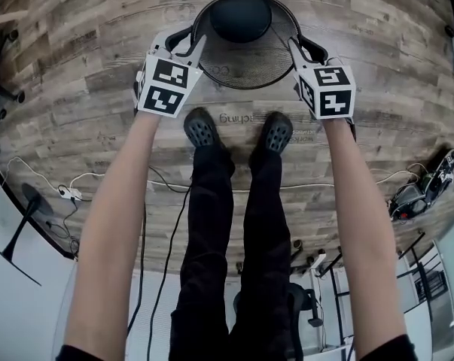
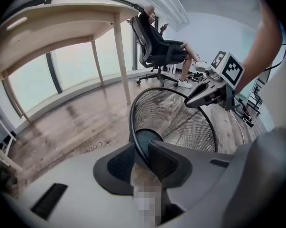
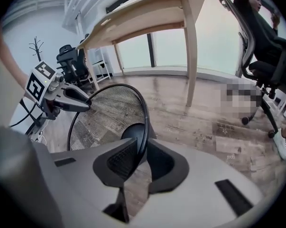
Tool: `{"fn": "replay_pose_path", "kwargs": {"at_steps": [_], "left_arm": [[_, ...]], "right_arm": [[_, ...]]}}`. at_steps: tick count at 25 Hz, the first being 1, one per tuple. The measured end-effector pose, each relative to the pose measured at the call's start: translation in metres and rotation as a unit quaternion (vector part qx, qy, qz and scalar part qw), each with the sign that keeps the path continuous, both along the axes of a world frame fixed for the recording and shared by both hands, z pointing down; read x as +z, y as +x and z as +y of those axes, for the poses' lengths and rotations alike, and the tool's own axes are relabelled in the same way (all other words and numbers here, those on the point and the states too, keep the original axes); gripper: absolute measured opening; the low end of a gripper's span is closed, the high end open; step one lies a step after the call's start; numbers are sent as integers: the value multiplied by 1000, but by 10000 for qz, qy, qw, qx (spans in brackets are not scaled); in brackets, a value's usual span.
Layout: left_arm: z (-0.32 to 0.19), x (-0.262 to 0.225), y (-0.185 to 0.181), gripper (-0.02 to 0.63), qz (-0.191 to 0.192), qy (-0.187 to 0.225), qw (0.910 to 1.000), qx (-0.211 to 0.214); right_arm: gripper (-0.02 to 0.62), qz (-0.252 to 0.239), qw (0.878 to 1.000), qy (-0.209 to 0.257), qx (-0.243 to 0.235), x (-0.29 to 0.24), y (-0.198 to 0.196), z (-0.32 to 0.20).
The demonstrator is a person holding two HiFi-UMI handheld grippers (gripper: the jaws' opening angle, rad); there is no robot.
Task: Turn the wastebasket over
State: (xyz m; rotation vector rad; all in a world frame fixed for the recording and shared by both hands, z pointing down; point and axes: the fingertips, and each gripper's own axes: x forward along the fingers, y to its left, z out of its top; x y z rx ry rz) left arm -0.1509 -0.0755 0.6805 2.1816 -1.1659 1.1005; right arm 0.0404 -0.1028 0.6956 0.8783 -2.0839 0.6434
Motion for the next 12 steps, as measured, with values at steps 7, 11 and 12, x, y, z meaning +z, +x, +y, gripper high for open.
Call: {"fn": "replay_pose_path", "kwargs": {"at_steps": [7, 11, 12], "left_arm": [[33, -1, 1, 85, 371, -64, 9988, -314], [87, 6, 12, 66, 1003, -573, 9922, -478], [100, 9, 15, 67, 1043, -664, 9914, -435]], "right_arm": [[69, -442, 9974, -482, 300, 0, 3, 42], [67, -700, 9898, -1090, 600, 13, 16, 98], [67, -714, 9884, -1205, 588, 18, 18, 111]]}}
